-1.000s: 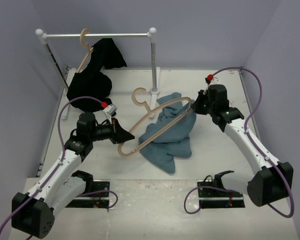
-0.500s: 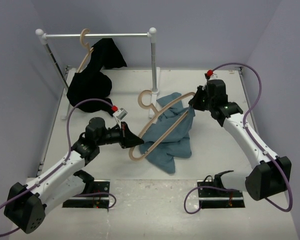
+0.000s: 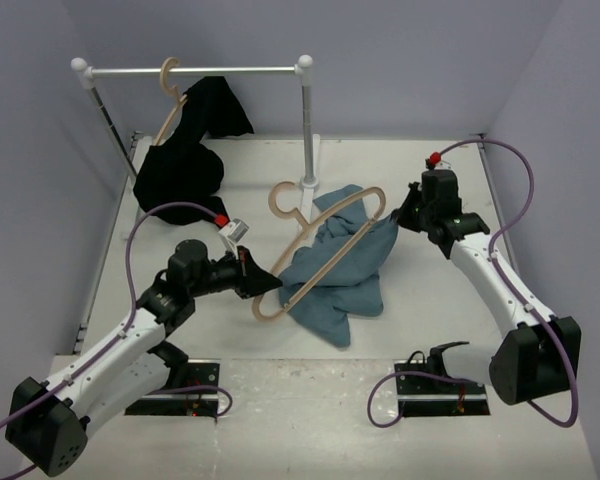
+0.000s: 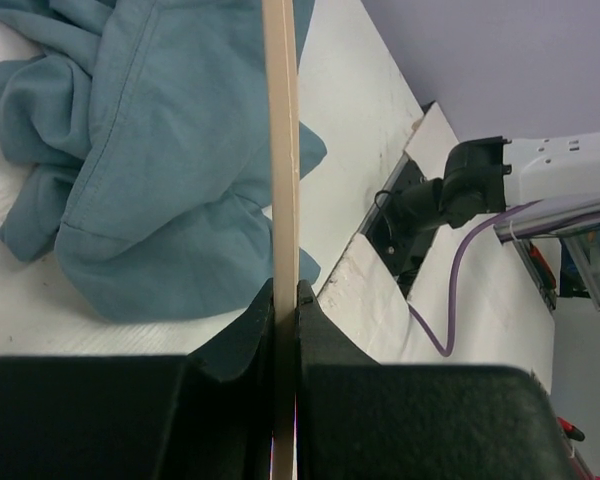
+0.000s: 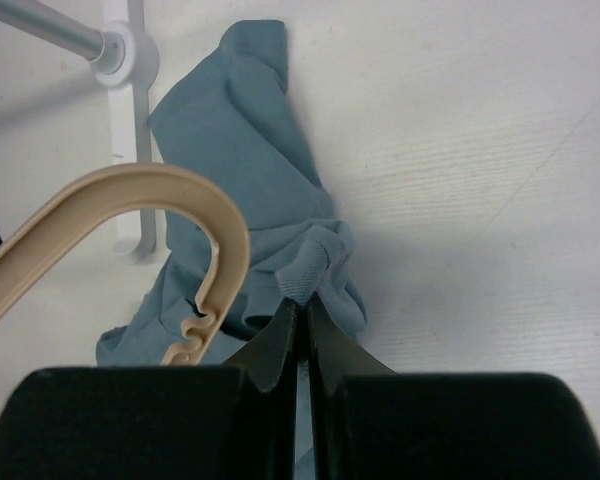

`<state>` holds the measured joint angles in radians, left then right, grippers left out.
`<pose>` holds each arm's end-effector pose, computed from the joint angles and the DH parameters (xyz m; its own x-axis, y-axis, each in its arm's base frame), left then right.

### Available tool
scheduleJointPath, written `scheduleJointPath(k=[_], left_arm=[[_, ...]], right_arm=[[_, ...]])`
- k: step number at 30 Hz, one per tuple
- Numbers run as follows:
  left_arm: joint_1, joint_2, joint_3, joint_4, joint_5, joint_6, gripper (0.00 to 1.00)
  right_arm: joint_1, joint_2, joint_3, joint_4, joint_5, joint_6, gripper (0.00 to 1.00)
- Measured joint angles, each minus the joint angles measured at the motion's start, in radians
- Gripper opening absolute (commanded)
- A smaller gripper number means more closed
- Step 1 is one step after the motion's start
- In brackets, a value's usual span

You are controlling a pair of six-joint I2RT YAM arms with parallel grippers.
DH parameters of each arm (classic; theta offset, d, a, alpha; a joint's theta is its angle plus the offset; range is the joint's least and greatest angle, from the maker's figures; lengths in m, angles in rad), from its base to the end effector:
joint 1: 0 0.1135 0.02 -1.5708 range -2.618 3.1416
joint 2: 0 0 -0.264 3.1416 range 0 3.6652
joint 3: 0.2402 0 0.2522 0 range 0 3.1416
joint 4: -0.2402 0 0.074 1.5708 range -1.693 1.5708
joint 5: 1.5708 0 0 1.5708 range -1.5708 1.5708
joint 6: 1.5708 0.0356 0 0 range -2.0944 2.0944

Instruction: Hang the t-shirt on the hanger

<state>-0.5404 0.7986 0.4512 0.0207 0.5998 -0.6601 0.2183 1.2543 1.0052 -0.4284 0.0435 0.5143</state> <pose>0.1478 -0.1121 0.2425 -0.7589 -0.1349 -0.6371 0.5289 0.4431 -0.7239 0.2692 0.0581 0.2935 -0.6230 0.3652 -0.6918 0.1415 0.9223 0.3596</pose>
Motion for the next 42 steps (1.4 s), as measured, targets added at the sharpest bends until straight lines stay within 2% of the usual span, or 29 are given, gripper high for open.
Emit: scheduleJointPath(k=[15, 24, 33, 42], left_arm=[[-0.006, 0.039, -0.073, 0.121, 0.129, -0.034, 0.0], [-0.011, -0.036, -0.08, 0.119, 0.133, -0.05, 0.0], [-0.013, -0.031, -0.123, 0.119, 0.134, -0.055, 0.0], [-0.026, 0.006, -0.139, 0.144, 0.137, -0.062, 0.0]], right_arm=[[-0.003, 0.009, 0.058, -0.003, -0.008, -0.034, 0.0], [-0.021, 0.054, 0.071, -0.005, 0.015, -0.041, 0.0], [-0.024, 0.066, 0.079, -0.008, 0.016, -0.04, 0.0], [-0.024, 0.066, 0.089, 0.015, -0.119, -0.094, 0.0]])
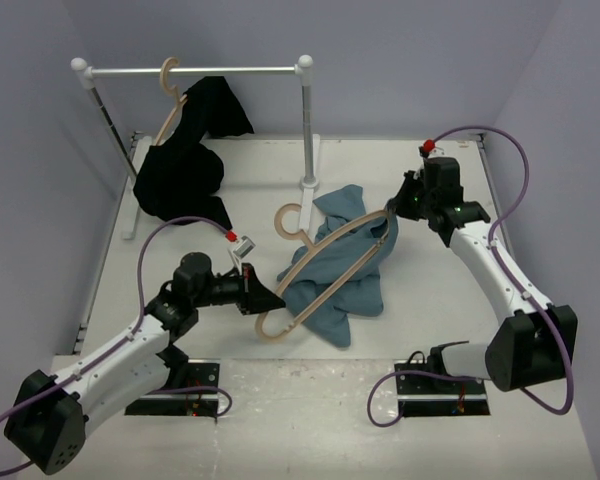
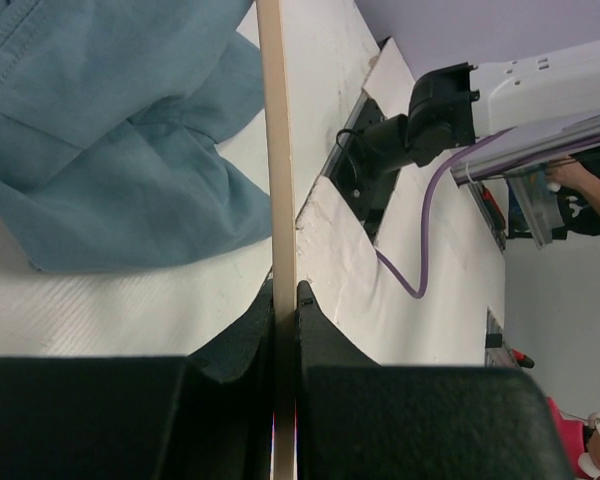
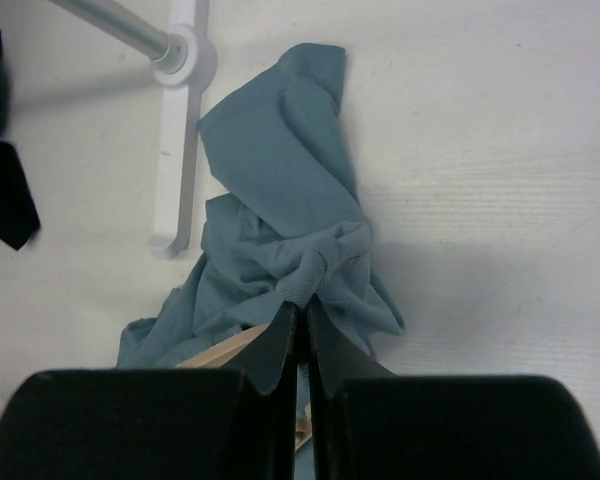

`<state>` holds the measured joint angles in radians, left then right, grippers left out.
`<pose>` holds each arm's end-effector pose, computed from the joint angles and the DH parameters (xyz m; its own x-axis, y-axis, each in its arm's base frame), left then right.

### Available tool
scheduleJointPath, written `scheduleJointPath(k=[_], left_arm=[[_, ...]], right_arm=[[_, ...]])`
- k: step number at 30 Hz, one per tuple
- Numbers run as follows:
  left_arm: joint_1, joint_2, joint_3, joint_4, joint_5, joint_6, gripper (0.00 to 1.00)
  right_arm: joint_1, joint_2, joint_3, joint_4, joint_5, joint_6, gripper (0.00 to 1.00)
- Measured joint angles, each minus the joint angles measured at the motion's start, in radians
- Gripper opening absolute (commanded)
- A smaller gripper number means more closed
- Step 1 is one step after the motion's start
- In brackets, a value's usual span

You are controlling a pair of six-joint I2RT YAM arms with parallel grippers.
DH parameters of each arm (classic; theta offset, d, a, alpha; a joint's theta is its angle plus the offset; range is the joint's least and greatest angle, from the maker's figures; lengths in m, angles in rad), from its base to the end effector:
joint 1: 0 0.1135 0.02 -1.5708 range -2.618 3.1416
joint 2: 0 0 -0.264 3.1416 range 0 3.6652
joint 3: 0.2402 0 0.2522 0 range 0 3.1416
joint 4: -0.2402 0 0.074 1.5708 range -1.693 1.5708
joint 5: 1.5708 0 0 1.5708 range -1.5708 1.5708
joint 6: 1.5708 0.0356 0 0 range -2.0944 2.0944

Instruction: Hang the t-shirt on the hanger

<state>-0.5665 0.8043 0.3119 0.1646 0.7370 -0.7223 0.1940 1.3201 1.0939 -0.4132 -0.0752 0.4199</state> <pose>0.1358 -0.1147 0.2084 -0.8215 -0.0577 -0.5673 0.5214 0.3268 -0.7883 0.2885 0.0594 0.3074 -0.6371 0.2891 -0.7145 0.0092 0.9298 0.3681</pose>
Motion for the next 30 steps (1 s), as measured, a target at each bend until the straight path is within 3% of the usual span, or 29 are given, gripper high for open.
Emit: scheduleJointPath(k=[14, 24, 30], left_arm=[[-0.024, 0.051, 0.044, 0.002, -0.107, 0.002, 0.0], [-0.049, 0.004, 0.065, 0.007, -0.221, -0.022, 0.0], [-0.05, -0.039, 0.093, 0.005, -0.318, -0.041, 0.0]], right_arm=[[0.023, -0.126, -0.052, 0.023, -0.139, -0.011, 0.0], [0.163, -0.244, -0.107, 0.048, -0.12, 0.093, 0.0], [0.328, -0.266, -0.19, 0.123, -0.093, 0.185, 0.0]])
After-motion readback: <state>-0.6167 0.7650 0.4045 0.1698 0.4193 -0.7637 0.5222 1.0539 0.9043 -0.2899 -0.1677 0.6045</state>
